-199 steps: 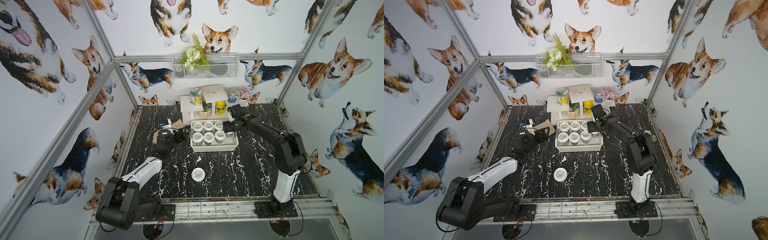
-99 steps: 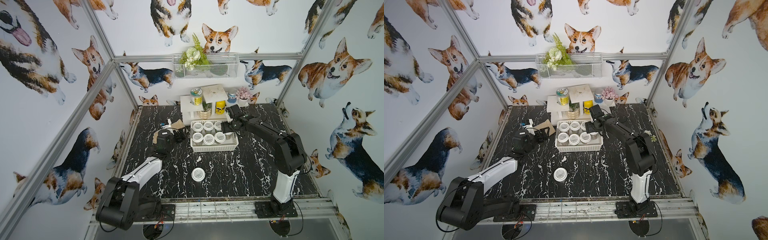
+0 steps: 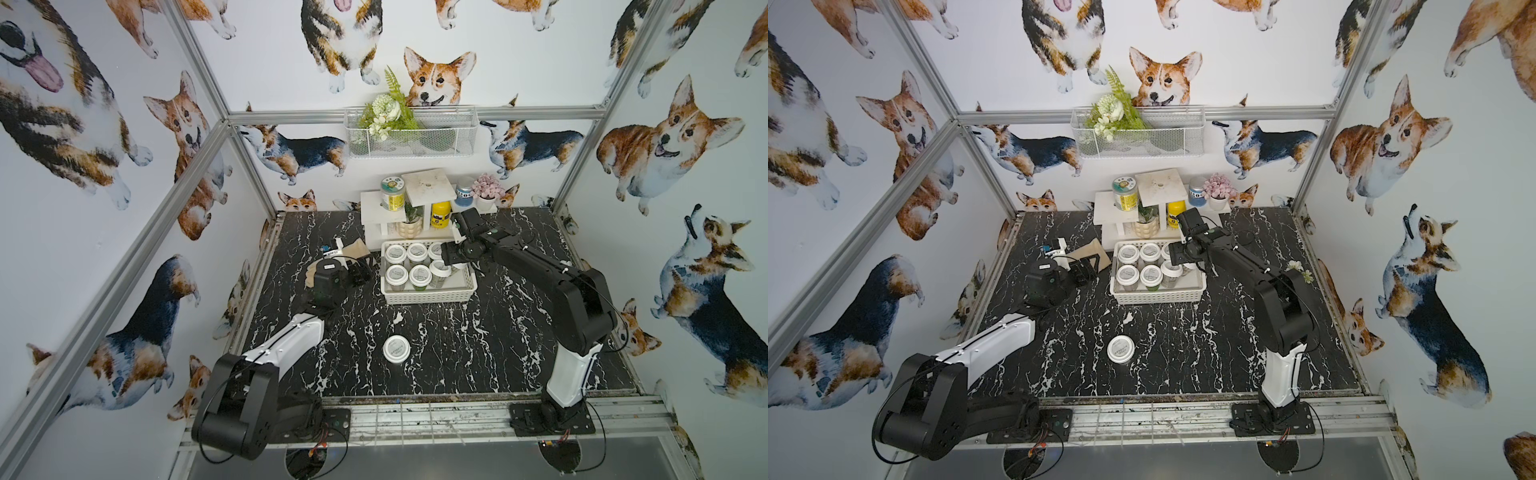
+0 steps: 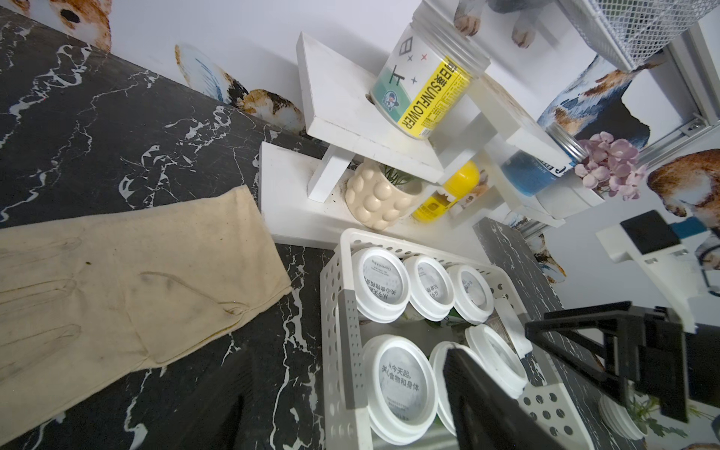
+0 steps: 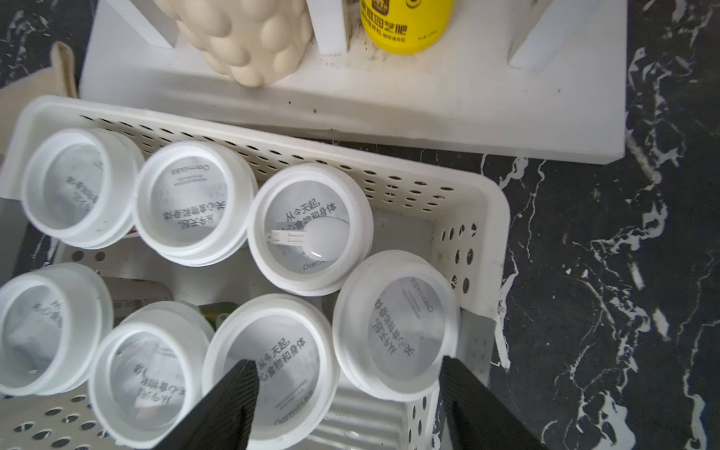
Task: Put the yogurt in the basket
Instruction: Place the yogurt in the basket.
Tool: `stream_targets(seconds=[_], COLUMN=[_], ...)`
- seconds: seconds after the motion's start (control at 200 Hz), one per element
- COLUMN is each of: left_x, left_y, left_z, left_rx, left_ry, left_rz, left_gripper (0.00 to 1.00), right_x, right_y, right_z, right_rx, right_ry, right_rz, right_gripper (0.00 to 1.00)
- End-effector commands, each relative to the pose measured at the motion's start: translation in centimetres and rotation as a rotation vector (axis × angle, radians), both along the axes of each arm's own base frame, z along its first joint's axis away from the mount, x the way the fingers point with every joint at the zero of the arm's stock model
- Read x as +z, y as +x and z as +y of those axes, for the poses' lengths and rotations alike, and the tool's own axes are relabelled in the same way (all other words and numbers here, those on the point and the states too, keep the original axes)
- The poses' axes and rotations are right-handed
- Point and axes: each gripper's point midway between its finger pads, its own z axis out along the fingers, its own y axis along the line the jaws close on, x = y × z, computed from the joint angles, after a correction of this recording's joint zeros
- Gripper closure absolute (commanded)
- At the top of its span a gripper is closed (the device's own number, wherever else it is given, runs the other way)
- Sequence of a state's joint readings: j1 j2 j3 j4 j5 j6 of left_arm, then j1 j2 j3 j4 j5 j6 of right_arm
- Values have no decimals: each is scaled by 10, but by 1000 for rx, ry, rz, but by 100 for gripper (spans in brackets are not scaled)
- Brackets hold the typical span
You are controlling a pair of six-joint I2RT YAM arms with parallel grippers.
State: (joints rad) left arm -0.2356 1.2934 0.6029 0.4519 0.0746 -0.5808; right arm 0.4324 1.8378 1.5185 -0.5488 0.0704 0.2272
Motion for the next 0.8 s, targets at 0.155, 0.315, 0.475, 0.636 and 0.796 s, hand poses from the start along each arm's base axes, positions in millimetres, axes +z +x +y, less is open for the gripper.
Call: stream_targets(seconds=[0.155,0.315,0.475,0.636,0.796], left_x=[9,9,10,10,9], left_y=[4,4,4,4,4], left_z=[-1,-1,-1,-1,0], left_rx=[-4,-4,-4,-4,-2], left_ry=[0,-1,-1,-1,0], left_rz=[-31,-32,-34,-33,-30], left_gripper=[19,19,19,19,19], right_x=[20,11,1,-4,-7], right_y=[-25,-34,-36,-32,-27], right_z=[28,28,32,37,39], right_rx=[51,51,61,66,70], right_ry=[60,65,82,92,84], right_rz=[-27,-13,13,15,17], right_gripper=[21,21,21,22,22])
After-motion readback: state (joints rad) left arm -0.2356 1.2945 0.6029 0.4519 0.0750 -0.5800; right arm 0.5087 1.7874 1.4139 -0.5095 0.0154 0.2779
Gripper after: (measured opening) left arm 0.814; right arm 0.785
